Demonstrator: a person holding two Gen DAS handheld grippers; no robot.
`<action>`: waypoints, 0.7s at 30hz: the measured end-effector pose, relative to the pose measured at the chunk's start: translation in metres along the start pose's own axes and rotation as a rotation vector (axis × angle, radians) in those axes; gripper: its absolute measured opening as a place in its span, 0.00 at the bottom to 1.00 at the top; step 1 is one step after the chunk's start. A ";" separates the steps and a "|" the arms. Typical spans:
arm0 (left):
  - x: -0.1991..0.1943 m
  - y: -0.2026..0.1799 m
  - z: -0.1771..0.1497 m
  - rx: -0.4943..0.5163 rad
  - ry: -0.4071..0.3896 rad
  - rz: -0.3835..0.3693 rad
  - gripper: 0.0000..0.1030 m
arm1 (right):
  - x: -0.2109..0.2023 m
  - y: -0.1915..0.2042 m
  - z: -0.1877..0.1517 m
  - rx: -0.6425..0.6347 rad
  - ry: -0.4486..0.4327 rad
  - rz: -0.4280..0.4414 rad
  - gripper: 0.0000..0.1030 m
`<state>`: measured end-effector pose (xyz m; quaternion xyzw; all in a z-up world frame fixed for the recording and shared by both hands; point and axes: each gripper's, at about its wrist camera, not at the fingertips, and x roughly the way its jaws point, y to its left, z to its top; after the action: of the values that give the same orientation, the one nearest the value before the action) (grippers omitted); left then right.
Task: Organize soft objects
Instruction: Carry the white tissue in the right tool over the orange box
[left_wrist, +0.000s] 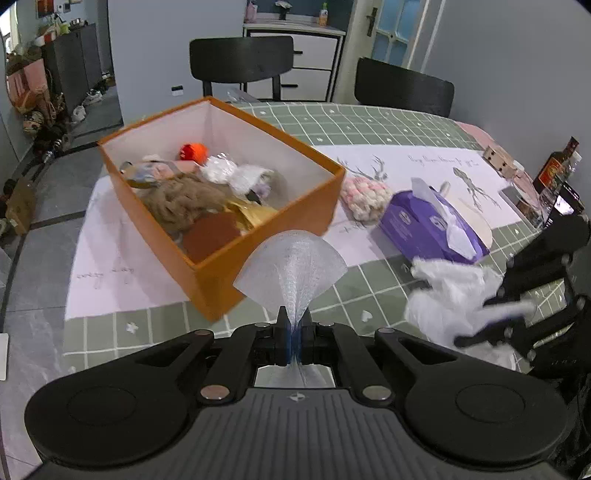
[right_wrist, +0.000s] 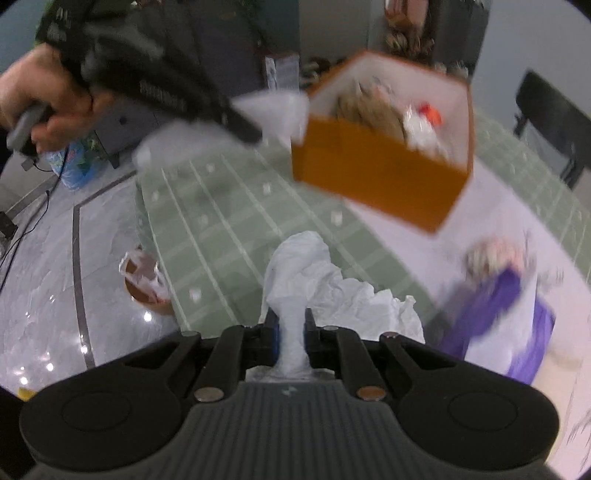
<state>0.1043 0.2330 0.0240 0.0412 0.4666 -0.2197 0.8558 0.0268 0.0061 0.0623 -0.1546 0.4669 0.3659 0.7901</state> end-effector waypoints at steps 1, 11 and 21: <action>-0.003 0.003 0.003 0.000 -0.006 0.003 0.03 | -0.003 0.000 0.010 -0.009 -0.017 -0.002 0.08; -0.034 0.024 0.066 -0.037 -0.125 -0.019 0.03 | -0.046 -0.032 0.114 -0.007 -0.217 -0.087 0.08; -0.022 0.069 0.146 -0.241 -0.236 -0.149 0.03 | -0.047 -0.088 0.205 0.103 -0.326 -0.169 0.08</action>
<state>0.2361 0.2621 0.1145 -0.1224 0.3874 -0.2286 0.8847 0.2042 0.0457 0.1995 -0.0912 0.3360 0.2941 0.8901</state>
